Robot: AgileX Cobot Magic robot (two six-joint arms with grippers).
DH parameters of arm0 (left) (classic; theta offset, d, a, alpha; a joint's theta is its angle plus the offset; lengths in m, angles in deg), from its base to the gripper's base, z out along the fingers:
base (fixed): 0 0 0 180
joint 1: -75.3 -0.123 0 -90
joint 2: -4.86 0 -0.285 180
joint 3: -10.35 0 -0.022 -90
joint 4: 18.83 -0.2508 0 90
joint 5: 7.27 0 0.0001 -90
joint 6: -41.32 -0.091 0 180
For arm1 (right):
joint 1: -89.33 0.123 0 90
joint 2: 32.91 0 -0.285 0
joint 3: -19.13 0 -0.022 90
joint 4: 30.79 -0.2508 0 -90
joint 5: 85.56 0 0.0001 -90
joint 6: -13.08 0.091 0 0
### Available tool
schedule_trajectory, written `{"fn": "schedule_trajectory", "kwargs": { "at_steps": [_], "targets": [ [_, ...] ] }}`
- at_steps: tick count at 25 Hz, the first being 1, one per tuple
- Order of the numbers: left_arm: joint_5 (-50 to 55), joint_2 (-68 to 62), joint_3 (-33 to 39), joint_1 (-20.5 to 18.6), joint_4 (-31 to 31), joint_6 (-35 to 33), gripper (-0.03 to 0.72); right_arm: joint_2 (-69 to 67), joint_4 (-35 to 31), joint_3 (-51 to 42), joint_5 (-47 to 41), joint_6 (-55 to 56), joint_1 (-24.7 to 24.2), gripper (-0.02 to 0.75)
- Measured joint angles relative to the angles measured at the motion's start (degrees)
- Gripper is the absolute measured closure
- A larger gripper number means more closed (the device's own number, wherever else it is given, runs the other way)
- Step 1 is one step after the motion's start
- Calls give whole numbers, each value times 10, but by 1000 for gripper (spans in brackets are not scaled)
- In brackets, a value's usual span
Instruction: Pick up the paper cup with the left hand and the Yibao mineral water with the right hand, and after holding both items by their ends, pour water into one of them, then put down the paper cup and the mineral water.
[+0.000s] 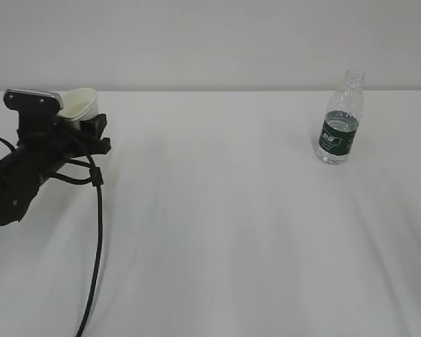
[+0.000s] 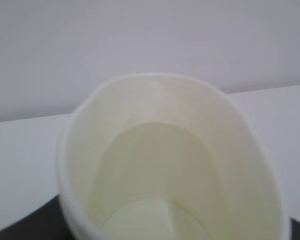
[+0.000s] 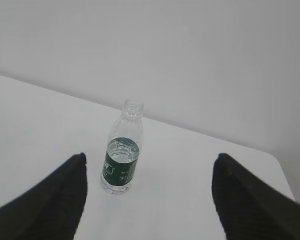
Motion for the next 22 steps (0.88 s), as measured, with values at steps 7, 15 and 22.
{"fn": "schedule_trajectory", "kwargs": {
  "at_steps": [7,15,22],
  "targets": [
    [-1,-18,0,0,3,0,298,0,0,0,0,0,0,148],
    [-11,-32,0,0,7,0,298,0,0,0,0,0,0,148],
    [-22,-42,0,0,7,0,298,0,0,0,-2,0,0,148]
  ]
}}
